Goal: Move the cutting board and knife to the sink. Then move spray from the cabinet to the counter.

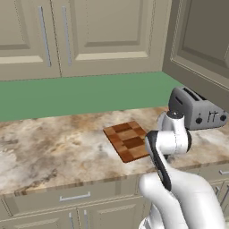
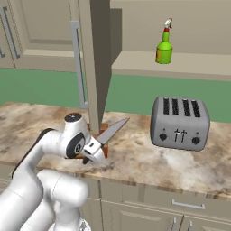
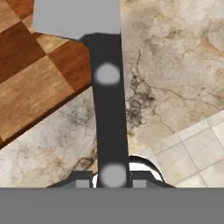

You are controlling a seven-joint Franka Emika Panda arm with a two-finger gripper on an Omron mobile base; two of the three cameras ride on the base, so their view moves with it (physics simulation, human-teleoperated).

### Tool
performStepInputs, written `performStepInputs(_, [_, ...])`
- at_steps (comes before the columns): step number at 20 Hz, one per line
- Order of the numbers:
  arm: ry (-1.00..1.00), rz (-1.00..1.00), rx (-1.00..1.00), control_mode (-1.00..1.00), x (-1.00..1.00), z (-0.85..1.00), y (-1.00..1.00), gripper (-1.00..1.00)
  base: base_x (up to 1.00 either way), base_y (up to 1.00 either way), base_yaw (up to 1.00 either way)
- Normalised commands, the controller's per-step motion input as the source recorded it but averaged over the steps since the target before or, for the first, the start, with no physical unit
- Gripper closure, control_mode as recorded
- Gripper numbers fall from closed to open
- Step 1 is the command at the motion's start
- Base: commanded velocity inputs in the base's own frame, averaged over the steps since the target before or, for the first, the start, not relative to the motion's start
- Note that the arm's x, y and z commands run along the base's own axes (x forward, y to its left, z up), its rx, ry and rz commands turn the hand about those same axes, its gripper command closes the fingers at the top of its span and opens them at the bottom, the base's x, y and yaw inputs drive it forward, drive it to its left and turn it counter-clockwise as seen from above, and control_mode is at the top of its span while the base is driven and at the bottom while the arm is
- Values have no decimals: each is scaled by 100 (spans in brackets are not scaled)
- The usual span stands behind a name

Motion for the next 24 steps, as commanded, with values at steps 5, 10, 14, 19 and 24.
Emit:
performStepInputs(5, [0, 0, -3, -100, -15, 39, 85, 100, 0, 0, 0])
performStepInputs(10, [0, 0, -6, -100, -8, 25, 66, 100, 0, 0, 0])
performStepInputs(14, [0, 0, 0, -100, 0, 0, 7, 100, 0, 0, 0])
performStepInputs(19, [-7, 3, 0, -100, -29, 0, 9, 100, 0, 0, 0])
performStepInputs(24, [-13, 7, -1, 100, -59, 0, 16, 100, -40, 22, 1])
